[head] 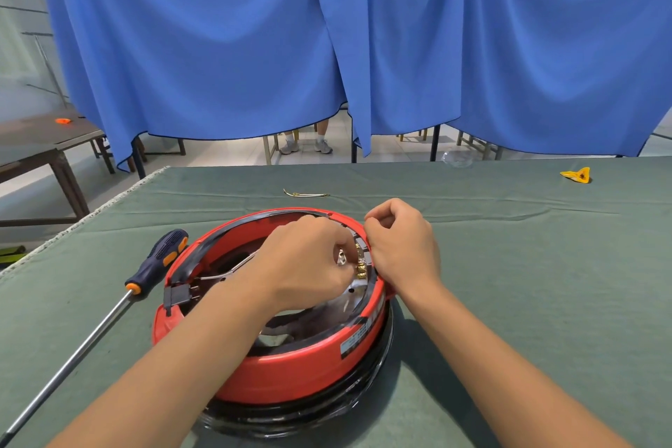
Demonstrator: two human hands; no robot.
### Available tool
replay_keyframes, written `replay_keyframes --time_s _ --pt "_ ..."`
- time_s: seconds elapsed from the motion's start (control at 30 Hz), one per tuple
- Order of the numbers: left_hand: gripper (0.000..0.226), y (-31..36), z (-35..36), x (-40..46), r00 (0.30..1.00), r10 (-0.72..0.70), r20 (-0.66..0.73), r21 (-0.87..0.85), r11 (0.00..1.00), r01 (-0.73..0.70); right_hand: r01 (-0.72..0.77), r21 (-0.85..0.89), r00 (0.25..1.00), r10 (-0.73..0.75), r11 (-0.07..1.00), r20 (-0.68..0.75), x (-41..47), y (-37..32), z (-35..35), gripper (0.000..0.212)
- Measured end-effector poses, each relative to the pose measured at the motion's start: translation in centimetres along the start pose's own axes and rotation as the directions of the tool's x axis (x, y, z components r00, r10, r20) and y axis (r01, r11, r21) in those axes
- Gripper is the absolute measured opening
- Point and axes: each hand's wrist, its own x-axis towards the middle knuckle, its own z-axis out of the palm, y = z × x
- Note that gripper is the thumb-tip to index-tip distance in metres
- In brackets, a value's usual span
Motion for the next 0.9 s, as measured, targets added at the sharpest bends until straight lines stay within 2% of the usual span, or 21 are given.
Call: replay_keyframes --time_s 0.13,0.33,0.6,0.9 --pt "0.011 0.1 0.2 0.4 0.999 -0.016 0.033 0.028 0.999 0.015 -0.008 0.013 1.000 0.008 1.000 -0.005 0.1 0.1 0.0 0.011" --pt "0.018 -0.9 0.1 0.9 0.993 -0.087 0.079 -0.187 0.977 0.100 0.004 0.005 1.000 -0.004 1.000 -0.003 0.0 0.0 -0.1 0.011" --pt "0.011 -1.6 -0.1 0.6 0.989 -0.117 0.086 -0.288 0.948 0.137 0.010 -0.004 1.000 -0.010 1.000 0.000 -0.1 0.0 -0.1 0.011" --pt "0.012 -1.2 0.0 0.6 0.990 -0.128 0.053 -0.224 0.965 0.137 -0.004 -0.004 1.000 0.004 1.000 -0.005 0.0 0.2 -0.1 0.011"
